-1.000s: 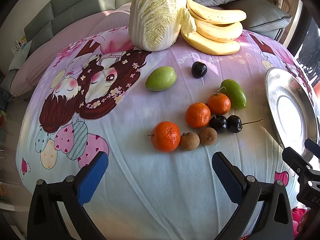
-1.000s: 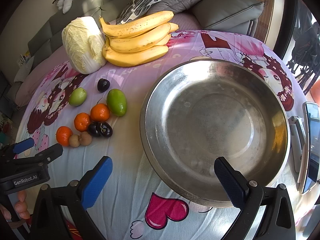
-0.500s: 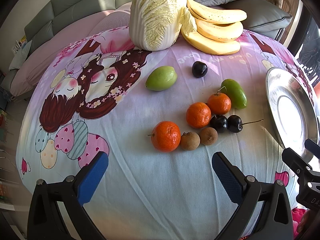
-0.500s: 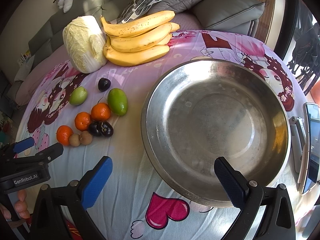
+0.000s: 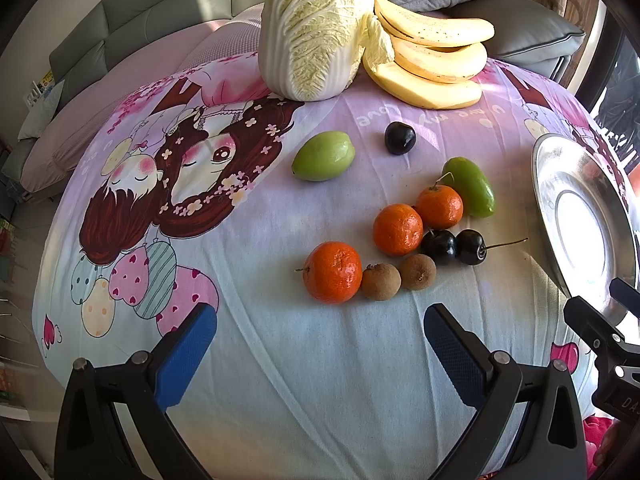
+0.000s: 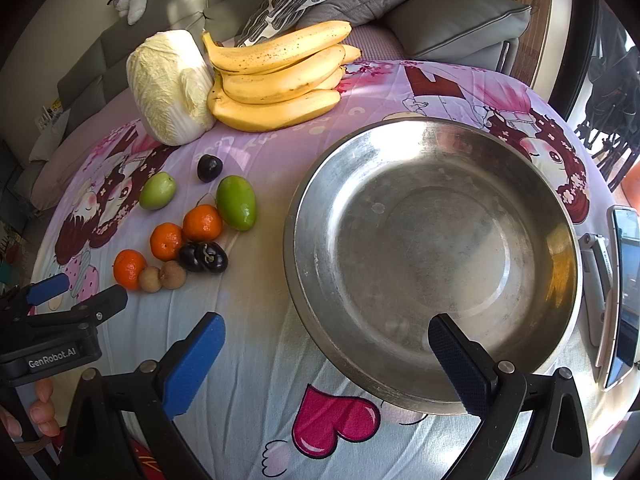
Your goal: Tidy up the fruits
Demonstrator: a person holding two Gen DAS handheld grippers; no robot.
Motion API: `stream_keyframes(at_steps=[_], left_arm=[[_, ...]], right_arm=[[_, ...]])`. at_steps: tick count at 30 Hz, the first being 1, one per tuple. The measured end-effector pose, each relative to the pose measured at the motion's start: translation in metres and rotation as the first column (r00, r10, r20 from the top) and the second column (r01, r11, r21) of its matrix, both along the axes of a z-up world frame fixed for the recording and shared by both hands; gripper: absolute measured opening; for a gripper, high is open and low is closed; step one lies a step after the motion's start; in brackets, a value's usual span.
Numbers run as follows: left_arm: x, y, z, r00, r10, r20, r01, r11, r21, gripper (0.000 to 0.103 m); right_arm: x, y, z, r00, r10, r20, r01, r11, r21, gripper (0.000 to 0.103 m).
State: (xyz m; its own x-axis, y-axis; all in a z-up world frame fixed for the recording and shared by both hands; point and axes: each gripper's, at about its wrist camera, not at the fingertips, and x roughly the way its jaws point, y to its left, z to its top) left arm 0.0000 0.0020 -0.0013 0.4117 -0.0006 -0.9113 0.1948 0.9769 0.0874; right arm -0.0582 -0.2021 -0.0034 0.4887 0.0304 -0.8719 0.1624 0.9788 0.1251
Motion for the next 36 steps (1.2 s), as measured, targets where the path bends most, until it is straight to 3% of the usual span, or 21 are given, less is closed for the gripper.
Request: stream_keyframes(at_steps=[12,17,23,27,30,36], left_arm=[[0.0,0.0,-0.004,1.0,-0.007,-0.016,0.006,1.0,-0.027,0.103],[-0.001,0.004,0.002,1.0,-0.003,-0.009,0.002,0.997,-0.083,0.103],[0.006,0.015,-0.001,0.998,0.016,-0.054,-0.021,0.996,-0.092,0.103],[0.011,0.026,0.0,0.999,0.03,-0.03,-0.033,0.994,-0.101,0.103],[0.015,0.036,0.001,0.999,0.034,-0.009,-0.035,0.988,-0.148,0.103],[0.021,0.046,0.001,0.999,0.038,0.019,-0.034,0.981,-0.19,0.103]], right_arm=[[0.0,0.001,0.002,1.0,0.004,0.004,-0.004,1.0,0.001,0.103],[0.0,0.007,0.009,0.998,0.037,0.048,-0.037,0.999,-0.002,0.103],[0.007,0.02,0.018,0.991,0.082,0.11,-0.084,0.996,0.016,0.103],[0.015,0.035,0.018,0.984,0.136,0.114,-0.141,0.989,0.038,0.103],[0.021,0.046,0.016,0.978,0.179,0.112,-0.186,0.981,0.057,0.103],[0.033,0.062,0.013,0.965,0.237,0.113,-0.241,0.97,0.031,0.103]])
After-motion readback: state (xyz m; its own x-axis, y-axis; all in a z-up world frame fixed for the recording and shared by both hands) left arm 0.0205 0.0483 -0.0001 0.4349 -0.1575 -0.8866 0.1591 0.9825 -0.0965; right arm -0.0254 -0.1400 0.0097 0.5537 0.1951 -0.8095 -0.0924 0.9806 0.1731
